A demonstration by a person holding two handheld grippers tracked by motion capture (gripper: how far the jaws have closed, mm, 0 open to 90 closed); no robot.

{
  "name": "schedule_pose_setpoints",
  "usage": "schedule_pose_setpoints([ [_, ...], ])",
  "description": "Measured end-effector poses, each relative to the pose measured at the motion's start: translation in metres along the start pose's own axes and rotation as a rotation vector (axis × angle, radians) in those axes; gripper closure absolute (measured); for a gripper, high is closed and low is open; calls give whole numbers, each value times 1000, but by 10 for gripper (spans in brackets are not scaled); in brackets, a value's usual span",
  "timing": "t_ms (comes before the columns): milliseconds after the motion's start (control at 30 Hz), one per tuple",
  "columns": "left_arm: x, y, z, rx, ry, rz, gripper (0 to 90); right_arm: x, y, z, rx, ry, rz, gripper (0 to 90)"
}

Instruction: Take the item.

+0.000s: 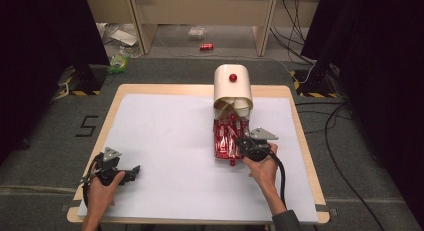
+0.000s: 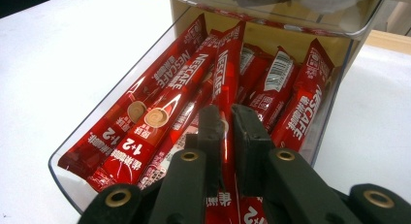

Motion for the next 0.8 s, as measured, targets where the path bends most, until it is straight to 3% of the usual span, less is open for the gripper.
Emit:
schedule_pose_setpoints([
  [400,0,0,0,1,0,-1,0,1,1,1,13,12,13,846],
  [800,0,0,0,2,0,-2,0,11,1,5,38,27,-10,852],
])
Point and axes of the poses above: each handheld gripper's, and its own axes: x roughly backward along the jaws, z roughly out of its top, y roughly to its right, the point moved 6 cm from there along -x, roughly forward along the jaws, and after that the axes turned 9 degrees about x, right-handed, at the moved point
